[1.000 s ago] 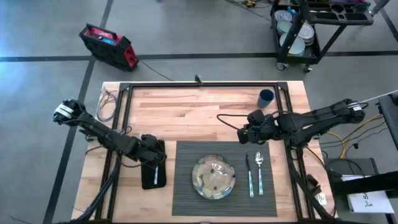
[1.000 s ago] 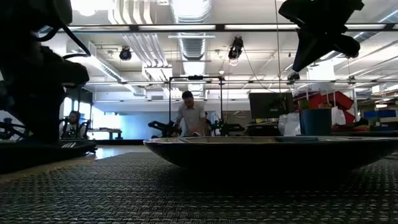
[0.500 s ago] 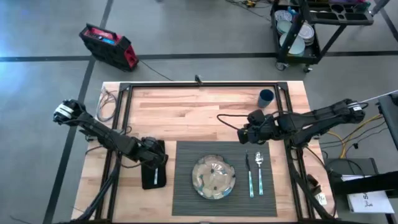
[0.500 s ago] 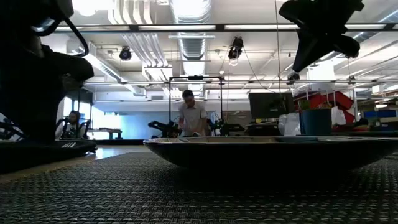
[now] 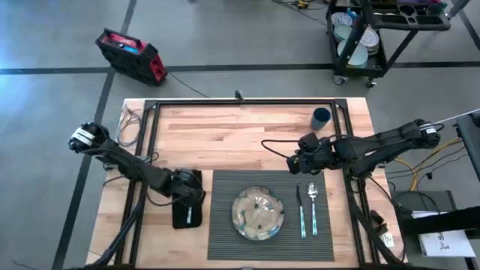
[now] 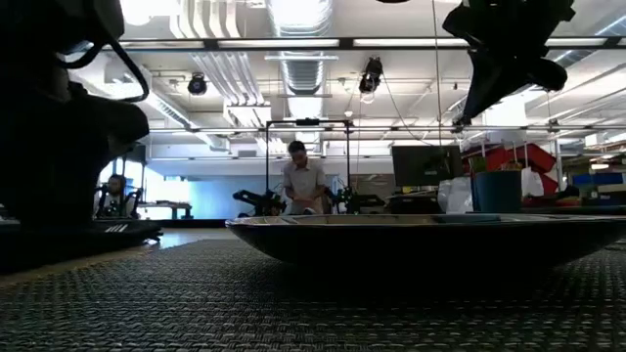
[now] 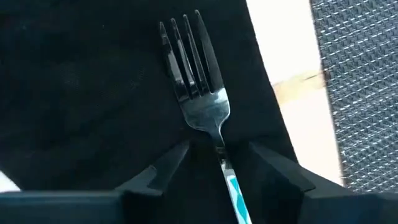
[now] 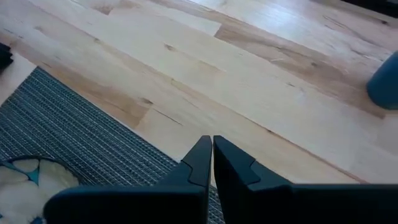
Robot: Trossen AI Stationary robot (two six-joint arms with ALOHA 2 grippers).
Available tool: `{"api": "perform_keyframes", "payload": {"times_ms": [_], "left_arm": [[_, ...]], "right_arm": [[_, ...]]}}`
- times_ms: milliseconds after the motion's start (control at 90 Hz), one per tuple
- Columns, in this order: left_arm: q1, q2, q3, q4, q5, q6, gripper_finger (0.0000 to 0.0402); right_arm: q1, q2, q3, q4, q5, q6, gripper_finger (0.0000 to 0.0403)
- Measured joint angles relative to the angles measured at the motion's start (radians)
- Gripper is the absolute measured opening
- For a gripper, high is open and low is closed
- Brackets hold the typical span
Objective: Set table place
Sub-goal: Adjust the blue fork on the folded black napkin
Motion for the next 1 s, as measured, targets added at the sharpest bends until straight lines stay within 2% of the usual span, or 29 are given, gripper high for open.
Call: {"api": "perform_keyframes", "payload": {"times_ms": [89,267,322,644,833,1000], "left_arm": [[-0.002,-0.004,0.013,-0.017,-0.026,0.0,0.0115],[0.0,-0.009,0.028,-0.04,-0.06,0.019,0.0022],[0.0,-0.009,0.028,-0.039,-0.061,0.022,0.0008],[-0.004,-0.026,0.087,-0.114,-0.091,-0.02,0.0],[-0.036,-0.03,0.11,-0.135,-0.206,-0.199,0.0],[-0.088,-0.029,0.106,-0.177,-0.246,-0.38,0.0]], "right_arm": [[0.0,0.0,0.0,0.0,0.0,0.0,0.0],[0.0,0.0,0.0,-0.001,0.0,-0.001,0.0],[0.0,0.0,0.0,-0.002,0.0,-0.001,0.0],[0.0,0.0,0.0,-0.022,0.0,0.001,0.0],[-0.002,0.0,0.0,-0.022,0.001,0.006,0.0],[-0.009,0.0,0.0,-0.023,0.001,-0.001,0.0]]}}
